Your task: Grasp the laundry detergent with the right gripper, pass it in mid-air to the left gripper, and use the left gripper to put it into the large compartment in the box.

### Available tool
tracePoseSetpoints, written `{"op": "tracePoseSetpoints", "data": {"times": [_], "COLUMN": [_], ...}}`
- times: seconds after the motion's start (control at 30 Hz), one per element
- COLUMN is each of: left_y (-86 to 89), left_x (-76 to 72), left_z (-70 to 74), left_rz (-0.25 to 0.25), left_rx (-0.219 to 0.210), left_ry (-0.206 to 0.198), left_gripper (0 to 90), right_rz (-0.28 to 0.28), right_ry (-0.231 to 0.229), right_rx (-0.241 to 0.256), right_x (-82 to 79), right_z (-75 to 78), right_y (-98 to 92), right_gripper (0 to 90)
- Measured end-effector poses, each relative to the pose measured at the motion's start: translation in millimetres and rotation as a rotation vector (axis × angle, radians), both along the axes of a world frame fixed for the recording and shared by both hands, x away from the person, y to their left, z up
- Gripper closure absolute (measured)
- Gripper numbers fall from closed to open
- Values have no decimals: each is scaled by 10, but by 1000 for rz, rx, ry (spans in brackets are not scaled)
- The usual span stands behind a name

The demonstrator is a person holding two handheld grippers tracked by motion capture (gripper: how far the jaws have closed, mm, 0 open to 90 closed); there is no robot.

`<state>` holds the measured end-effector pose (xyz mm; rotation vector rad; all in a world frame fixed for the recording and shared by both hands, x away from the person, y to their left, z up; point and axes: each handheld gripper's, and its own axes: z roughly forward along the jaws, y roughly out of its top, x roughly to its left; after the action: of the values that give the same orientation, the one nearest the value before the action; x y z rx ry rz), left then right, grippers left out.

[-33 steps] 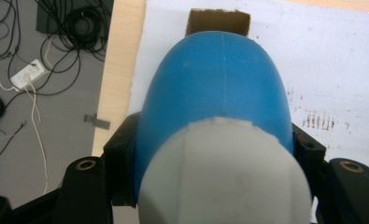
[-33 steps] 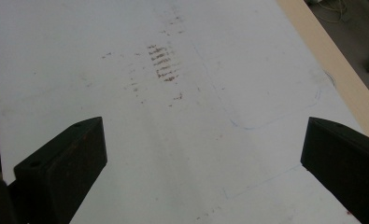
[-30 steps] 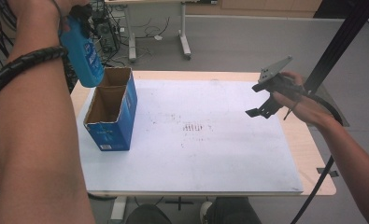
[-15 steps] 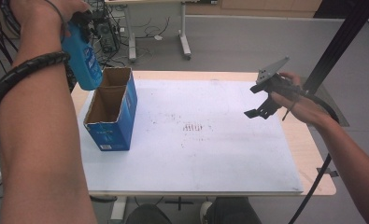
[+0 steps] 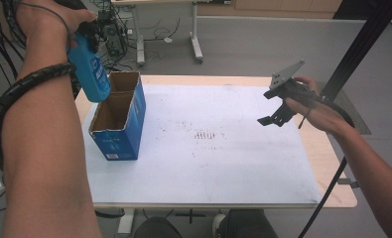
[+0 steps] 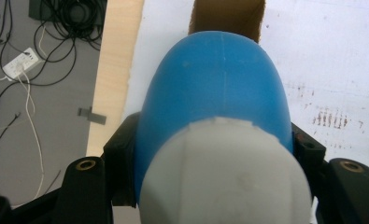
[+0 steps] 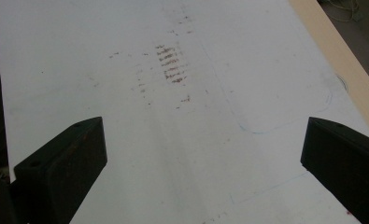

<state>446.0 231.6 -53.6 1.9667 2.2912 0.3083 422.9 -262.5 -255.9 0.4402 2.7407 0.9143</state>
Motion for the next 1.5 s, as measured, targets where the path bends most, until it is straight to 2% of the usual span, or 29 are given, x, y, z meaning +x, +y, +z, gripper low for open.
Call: {"op": "tracePoseSetpoints", "data": {"times": [0.7,0.97,1.1,1.5], "left_y": [-5,9,3,-2], "left_x": [-6,-5,6,34], "left_z": [-145,-267,-342,-609], "left_rz": [-10,-3,-8,-17], "left_rx": [-4,-18,-13,-29], "left_ry": [12,19,28,47], "left_gripper": [369,369,369,369], "right_rz": [1,4,1,-2], "right_ry": [-7,-8,-10,-8], "right_rx": [-19,-22,-24,-24], "right_x": [-41,-49,-52,-57], "right_z": [33,30,38,29], "right_y": [5,-3,-16,-26], "right_gripper": [2,2,2,2]}}
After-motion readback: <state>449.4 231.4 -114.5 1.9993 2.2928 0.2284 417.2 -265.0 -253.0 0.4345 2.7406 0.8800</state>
